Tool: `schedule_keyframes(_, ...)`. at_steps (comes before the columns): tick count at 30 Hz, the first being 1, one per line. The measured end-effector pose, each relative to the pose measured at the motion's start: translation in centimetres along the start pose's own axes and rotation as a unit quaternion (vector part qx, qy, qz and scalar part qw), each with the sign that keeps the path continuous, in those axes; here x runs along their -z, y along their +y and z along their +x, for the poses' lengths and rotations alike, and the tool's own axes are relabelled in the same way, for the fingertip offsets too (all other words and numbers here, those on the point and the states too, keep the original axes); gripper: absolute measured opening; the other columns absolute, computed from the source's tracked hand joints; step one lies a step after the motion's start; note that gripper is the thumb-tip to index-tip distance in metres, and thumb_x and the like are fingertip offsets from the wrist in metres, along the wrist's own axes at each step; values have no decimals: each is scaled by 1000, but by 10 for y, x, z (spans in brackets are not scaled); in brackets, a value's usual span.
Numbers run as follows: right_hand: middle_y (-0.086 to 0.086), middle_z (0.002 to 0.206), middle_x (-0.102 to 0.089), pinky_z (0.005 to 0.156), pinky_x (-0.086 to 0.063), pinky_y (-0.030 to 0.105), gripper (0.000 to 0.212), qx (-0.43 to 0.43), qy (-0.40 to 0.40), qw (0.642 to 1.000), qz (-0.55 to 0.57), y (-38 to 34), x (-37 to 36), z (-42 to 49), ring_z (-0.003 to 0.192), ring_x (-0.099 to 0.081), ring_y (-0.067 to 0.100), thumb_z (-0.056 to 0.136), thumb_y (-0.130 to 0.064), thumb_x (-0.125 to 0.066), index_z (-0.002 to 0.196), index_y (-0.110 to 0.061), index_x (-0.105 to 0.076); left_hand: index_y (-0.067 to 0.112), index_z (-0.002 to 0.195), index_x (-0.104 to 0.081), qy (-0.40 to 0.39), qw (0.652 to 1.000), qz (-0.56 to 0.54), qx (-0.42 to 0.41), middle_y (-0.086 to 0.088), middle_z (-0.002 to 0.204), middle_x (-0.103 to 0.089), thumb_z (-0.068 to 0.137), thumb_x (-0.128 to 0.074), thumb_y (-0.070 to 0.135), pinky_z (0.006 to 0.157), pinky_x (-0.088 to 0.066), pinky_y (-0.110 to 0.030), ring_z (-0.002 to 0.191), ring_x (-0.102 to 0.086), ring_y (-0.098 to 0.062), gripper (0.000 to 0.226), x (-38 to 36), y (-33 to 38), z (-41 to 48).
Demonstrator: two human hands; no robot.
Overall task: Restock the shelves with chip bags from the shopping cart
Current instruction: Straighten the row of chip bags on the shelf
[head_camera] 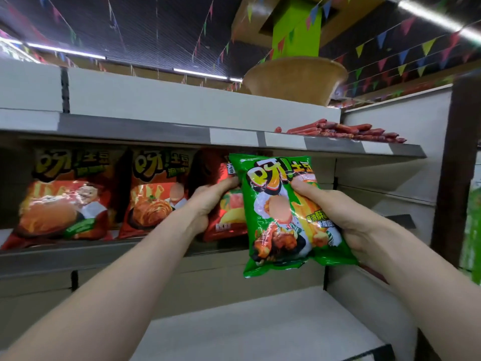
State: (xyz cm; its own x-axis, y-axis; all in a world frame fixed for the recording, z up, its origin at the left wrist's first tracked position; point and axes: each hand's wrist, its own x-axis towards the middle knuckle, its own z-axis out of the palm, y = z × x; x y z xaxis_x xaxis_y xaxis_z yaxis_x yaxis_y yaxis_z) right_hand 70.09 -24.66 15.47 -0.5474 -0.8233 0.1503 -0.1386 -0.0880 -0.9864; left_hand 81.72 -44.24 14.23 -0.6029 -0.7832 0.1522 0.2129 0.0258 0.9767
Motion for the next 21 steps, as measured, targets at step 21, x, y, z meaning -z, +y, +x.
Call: schedule_keyframes(21,16,83,-75,49,-56,29,55,-3,-143,990,-21,12,30,113,60,-72,25,66,-47,-71,102,-6,-68,4,148,-26,334,823,423,-181,-26,139,-38,91,-48,20,107,-31,-42,127,-38,-41,63,-38,-8,37)
